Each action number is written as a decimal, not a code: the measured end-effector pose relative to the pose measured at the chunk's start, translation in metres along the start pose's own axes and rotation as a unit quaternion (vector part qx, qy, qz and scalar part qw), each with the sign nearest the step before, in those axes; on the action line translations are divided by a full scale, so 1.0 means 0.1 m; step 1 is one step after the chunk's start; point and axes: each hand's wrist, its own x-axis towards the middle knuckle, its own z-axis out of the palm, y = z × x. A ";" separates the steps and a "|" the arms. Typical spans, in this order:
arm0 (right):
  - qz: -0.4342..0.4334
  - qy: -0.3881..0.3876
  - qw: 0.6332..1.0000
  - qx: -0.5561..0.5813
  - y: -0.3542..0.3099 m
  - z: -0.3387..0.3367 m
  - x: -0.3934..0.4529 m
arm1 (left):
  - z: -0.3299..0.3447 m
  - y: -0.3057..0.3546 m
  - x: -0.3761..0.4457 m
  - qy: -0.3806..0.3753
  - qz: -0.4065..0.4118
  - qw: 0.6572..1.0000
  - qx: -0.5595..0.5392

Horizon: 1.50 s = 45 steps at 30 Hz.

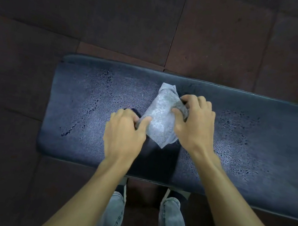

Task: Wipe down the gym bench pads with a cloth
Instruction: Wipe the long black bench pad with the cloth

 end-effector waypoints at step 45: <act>-0.257 -0.045 0.945 -0.196 -0.65 0.75 0.67 | -0.28 -1.08 1.22 0.113 0.198 0.953 0.199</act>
